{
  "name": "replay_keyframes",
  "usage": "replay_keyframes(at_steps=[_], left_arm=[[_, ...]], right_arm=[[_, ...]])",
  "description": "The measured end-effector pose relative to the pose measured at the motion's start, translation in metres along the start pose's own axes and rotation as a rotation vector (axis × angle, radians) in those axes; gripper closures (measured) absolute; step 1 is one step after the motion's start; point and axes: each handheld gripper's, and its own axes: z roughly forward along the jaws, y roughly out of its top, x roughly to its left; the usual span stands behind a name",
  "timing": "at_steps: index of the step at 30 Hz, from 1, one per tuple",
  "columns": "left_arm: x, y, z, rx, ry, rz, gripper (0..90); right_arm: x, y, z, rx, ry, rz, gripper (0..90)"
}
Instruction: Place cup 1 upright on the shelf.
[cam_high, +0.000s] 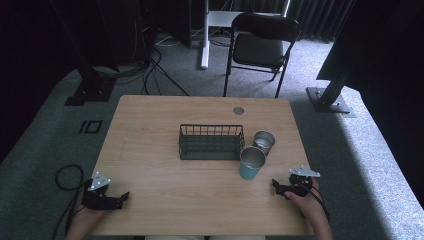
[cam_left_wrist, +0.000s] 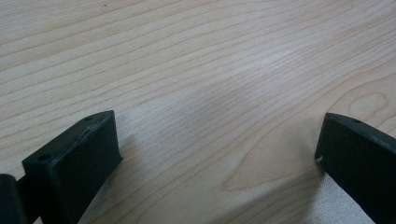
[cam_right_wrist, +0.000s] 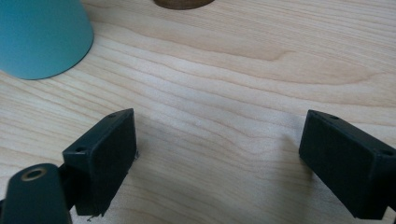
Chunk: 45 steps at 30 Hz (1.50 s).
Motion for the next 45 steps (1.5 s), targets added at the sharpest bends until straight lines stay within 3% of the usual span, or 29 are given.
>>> replay_keyframes(at_steps=[20,32,45], left_arm=[[0.0,0.001,-0.001,-0.005,0.016,0.027,0.4],[-0.005,0.007,0.001,-0.018,-0.022,0.035,0.4],[-0.025,0.022,0.011,-0.023,-0.086,0.093,0.4]], right_arm=[[0.0,0.0,0.0,0.0,0.0,-0.001,10.7],[0.0,0.0,0.0,0.0,0.0,-0.001,10.7],[0.0,0.0,0.0,0.0,0.0,-0.001,10.7]])
